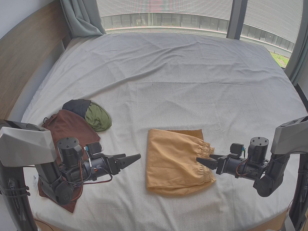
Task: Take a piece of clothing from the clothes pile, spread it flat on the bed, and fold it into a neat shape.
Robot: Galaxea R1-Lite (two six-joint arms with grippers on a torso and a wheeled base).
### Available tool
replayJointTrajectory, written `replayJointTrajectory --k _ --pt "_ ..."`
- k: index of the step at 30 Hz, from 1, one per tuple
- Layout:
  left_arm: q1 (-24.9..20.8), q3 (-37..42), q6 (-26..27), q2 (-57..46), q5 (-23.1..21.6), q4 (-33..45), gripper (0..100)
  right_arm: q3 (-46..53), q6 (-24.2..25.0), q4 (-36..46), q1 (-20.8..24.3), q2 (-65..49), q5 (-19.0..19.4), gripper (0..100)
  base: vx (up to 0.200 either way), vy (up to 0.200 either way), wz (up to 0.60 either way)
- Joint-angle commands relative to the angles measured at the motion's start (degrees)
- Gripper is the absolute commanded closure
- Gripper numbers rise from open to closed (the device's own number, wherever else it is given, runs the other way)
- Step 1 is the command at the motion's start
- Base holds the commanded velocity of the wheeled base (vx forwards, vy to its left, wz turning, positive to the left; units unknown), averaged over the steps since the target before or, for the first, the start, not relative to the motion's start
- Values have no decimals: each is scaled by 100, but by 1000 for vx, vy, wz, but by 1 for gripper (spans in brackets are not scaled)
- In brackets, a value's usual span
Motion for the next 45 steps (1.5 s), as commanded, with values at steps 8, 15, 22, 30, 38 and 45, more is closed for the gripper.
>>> replayJointTrajectory --k 8,15,22,30,38,45 --pt "-6 10 -1 4 -1 -4 0 147 -179 1 -178 162 93 0 0 0 0" --pt "-6 19 -1 4 -1 -4 0 235 -196 1 -257 355 190 0 0 0 0" --pt "-6 19 -1 -5 -1 -4 0 376 -196 1 -248 382 199 0 0 0 0" --pt "-6 19 -1 -5 -1 -4 0 437 -293 1 -327 496 199 0 0 0 0" --pt "-6 19 -1 -5 -1 -4 0 516 -566 1 -415 725 269 0 0 0 0" --pt "-6 19 8 -5 -1 -4 0 499 -548 1 -397 1041 313 0 0 0 0"
